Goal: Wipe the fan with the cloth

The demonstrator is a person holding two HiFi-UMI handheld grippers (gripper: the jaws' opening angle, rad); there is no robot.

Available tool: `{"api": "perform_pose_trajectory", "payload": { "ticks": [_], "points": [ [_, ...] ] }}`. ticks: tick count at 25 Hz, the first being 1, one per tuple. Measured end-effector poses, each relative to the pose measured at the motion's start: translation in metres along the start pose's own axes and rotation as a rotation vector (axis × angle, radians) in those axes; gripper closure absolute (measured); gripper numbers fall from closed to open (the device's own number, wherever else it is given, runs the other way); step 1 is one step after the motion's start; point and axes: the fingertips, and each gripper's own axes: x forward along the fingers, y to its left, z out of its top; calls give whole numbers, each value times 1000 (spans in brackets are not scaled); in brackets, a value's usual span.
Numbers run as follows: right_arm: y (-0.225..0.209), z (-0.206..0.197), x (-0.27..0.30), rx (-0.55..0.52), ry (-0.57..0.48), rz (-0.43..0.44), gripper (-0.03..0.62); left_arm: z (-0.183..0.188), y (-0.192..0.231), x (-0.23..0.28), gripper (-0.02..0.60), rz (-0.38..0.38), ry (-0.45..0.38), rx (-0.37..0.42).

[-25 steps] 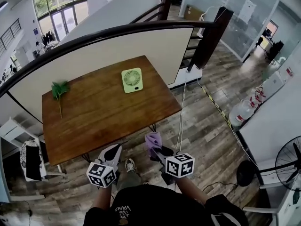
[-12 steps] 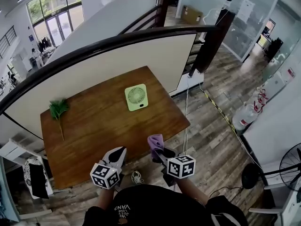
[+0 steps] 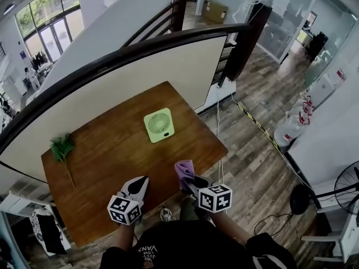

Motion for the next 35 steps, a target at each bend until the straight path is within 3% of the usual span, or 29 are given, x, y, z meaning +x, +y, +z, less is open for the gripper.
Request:
{"api": "perform_pose_trajectory", "payload": {
  "ticks": [7,20,33,35],
  "points": [
    [-20,16,30,-16,53,29,487,6,30,36,569,26,-10,-5],
    [-52,49,94,-105,179,107,487,4,89,85,569,159,3,-83],
    [-70,83,140,-173,196,159,487,-10,122,129,562,189,51,-139],
    [-70,85,146,-177,198,170,487,-11,126,135,478,184,62,-146]
  ]
}}
